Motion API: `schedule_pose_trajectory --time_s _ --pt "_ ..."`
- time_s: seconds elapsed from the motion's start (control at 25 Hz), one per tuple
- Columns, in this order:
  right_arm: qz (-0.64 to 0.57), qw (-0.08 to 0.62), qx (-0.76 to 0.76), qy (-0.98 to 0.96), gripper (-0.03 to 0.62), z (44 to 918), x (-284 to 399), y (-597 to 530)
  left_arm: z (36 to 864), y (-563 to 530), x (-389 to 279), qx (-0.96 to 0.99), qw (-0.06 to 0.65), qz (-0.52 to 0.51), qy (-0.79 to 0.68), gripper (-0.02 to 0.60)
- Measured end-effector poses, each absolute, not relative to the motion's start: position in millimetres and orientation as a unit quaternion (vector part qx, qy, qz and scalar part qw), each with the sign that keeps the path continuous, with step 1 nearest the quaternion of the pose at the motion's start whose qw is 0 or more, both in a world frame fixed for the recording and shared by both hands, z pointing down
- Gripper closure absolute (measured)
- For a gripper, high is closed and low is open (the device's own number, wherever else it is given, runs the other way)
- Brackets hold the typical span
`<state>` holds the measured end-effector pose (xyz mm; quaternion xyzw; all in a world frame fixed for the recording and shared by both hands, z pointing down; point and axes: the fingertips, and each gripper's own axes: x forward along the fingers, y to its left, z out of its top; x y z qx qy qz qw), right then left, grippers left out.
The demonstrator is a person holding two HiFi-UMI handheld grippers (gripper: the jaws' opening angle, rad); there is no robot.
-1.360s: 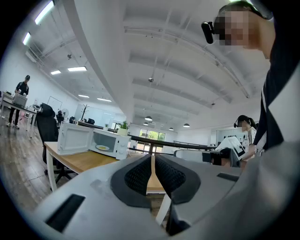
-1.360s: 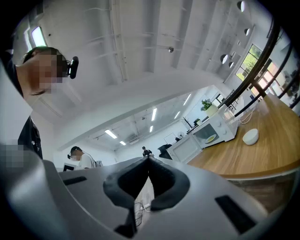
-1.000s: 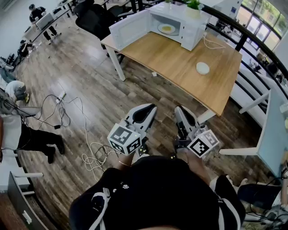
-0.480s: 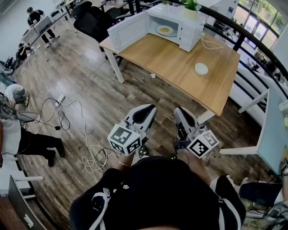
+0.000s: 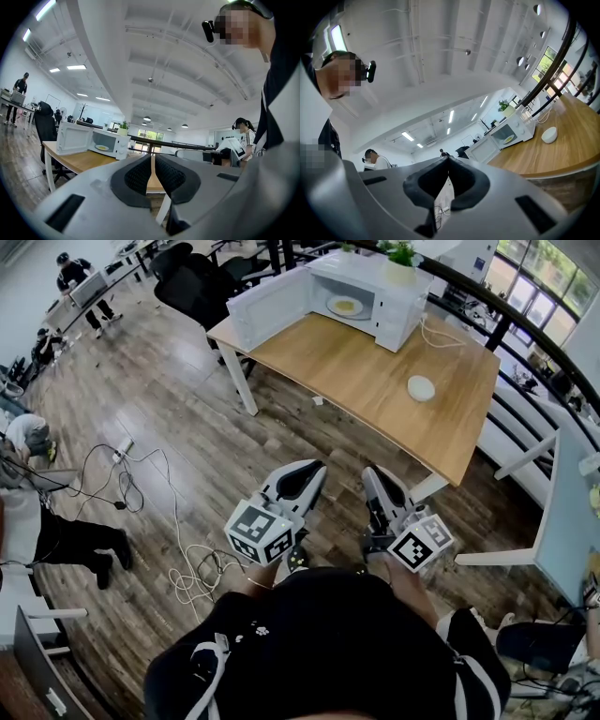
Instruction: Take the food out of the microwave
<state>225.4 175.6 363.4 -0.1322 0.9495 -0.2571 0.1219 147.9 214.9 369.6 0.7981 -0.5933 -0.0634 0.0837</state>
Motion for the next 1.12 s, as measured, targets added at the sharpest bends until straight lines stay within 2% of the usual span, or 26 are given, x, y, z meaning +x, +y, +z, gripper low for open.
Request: schedule_pose_trajectory --time_s 0.84,1.12 --pt "-0.268 0.106 -0.132 0.949 0.585 374.5 173.3 173.9 382.3 215.4 95.5 0.79 0.1 -0.051 -0.603 0.543" --pt "-0.266 0.098 -0.143 0.948 0.574 381.0 149.1 173.9 389.0 214.8 71.0 0.795 0.108 -0.055 -0.595 0.505"
